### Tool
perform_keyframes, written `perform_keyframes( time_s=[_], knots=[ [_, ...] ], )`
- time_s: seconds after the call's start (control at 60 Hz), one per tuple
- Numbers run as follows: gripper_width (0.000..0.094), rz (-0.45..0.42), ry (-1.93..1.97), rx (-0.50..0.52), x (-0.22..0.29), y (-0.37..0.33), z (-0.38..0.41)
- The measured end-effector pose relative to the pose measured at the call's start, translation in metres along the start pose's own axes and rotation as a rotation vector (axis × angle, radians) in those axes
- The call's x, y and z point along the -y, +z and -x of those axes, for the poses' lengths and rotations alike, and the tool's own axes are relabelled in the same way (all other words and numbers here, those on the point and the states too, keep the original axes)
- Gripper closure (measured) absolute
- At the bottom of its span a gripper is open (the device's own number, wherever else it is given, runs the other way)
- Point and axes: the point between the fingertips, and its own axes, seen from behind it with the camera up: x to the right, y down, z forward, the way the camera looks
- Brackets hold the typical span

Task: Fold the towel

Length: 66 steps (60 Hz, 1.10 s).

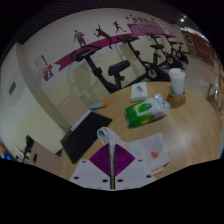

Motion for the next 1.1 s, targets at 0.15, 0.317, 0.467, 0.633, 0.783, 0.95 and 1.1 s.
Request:
perform_keyframes(
  time_s=[0.15,0.317,0.467,0.633,0.783,0.95,1.1],
  knots=[
    [0.0896,0.008,-0.085,-0.140,0.002,0.009,-0.078],
    [0.0537,0.035,-0.201,-0.268,-0.012,0.029,-0.147],
    [0.0071,0.035,-0.227,-0.344,-0.018,0.024,-0.171],
    [0.0078,-0.004,-0.249,-0.343,-0.003,-0.042,-0.160],
    [0.0083,0.010,-0.274,-0.329,-0.011,-0.132,-0.130],
    [0.0072,0.035,-0.266,-0.305,-0.035,-0.218,-0.100],
    [0.0077,0.049,-0.276,-0.307,-0.055,-0.259,-0.086]
  ],
)
